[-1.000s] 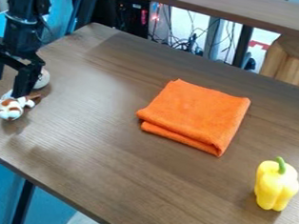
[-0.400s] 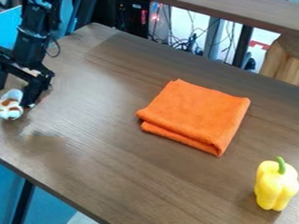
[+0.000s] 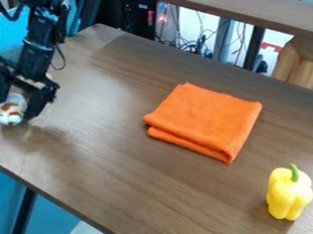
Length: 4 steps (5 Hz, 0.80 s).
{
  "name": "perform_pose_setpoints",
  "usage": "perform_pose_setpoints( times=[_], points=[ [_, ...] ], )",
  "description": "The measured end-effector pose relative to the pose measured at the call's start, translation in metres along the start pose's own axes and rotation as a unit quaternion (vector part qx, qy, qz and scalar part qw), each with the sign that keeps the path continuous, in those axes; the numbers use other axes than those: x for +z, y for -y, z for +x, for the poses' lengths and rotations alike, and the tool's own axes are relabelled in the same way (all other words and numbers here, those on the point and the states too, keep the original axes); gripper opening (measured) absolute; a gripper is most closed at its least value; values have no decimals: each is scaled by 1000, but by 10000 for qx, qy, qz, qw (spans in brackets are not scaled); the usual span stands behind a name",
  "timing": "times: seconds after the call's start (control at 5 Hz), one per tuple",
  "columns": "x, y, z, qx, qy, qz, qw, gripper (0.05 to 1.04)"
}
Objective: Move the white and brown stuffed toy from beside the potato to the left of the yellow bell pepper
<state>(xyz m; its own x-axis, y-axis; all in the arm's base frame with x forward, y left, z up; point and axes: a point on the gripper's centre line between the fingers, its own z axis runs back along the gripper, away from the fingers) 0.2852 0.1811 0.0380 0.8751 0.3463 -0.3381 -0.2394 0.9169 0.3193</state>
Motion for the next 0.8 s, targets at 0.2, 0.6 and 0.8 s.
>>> perform_pose_setpoints(
  times=[0.2,0.6,0.8],
  points=[
    [-13,-2,3,-131,-132,-182,9997,945],
    [-14,0,3,-235,114,-420,9988,603],
    [2,7,-7,-481,420,-674,9957,601]
  ],
)
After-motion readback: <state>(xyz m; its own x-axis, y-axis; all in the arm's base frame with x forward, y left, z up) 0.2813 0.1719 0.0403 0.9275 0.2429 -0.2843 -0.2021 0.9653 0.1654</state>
